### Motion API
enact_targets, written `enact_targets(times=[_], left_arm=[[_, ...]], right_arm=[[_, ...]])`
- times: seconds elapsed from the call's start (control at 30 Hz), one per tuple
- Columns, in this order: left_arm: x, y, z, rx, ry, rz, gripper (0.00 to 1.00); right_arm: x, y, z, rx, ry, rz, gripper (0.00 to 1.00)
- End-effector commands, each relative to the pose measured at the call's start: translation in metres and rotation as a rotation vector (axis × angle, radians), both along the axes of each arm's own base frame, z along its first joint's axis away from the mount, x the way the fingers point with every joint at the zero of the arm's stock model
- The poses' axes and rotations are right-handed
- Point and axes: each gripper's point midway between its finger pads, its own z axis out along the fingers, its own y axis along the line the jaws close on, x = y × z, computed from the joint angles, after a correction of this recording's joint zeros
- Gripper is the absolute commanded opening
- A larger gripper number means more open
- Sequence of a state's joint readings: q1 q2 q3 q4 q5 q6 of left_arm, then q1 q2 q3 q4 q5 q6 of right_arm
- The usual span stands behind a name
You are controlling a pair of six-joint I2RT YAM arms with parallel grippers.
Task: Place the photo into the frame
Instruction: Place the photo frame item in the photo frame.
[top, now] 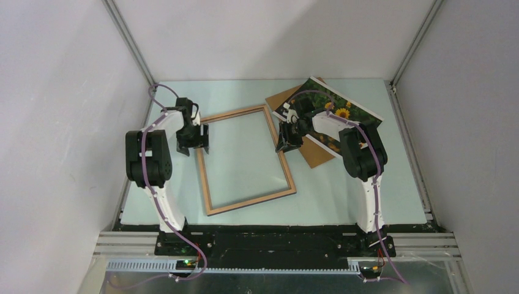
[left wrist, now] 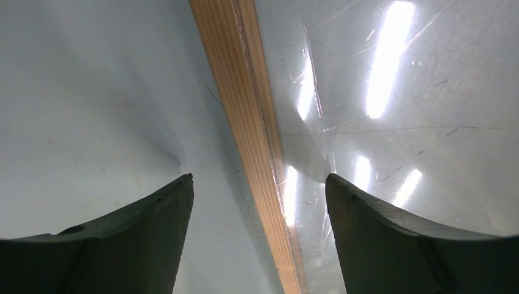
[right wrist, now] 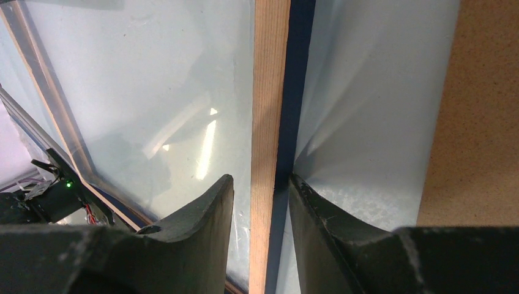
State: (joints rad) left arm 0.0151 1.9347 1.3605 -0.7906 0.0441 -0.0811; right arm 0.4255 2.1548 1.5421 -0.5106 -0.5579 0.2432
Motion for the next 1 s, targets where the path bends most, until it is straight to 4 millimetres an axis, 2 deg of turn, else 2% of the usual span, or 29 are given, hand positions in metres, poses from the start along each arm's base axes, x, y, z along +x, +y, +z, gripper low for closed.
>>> enact_targets(times=[0.0,0.17,0.33,0.63,0.97], left_arm=[[0.003,0.003,0.007,0.026,-0.027,-0.023,0.83],[0.003,-0.019,0.019,-0.095,-0.050,-0.054,0.82],[-0.009,-0.036,0.021,-0.213,-0.020,-0.078,0.80],[-0.017,-0.035,0.004,-0.247,0.038,-0.061,0.77],[-0.015,-0.017,0.010,-0.288,0.015,-0.001,0.47]], right_arm=[[-0.007,0.004,-0.005,0.005,0.027,0.012,0.44],[-0.007,0.005,-0.005,-0.006,0.021,0.019,0.45],[-0.006,0.007,-0.004,-0.013,0.008,0.029,0.45],[-0.010,0.008,-0.008,-0.023,0.018,0.045,0.44],[-0.011,0.007,-0.009,-0.027,0.019,0.050,0.44]])
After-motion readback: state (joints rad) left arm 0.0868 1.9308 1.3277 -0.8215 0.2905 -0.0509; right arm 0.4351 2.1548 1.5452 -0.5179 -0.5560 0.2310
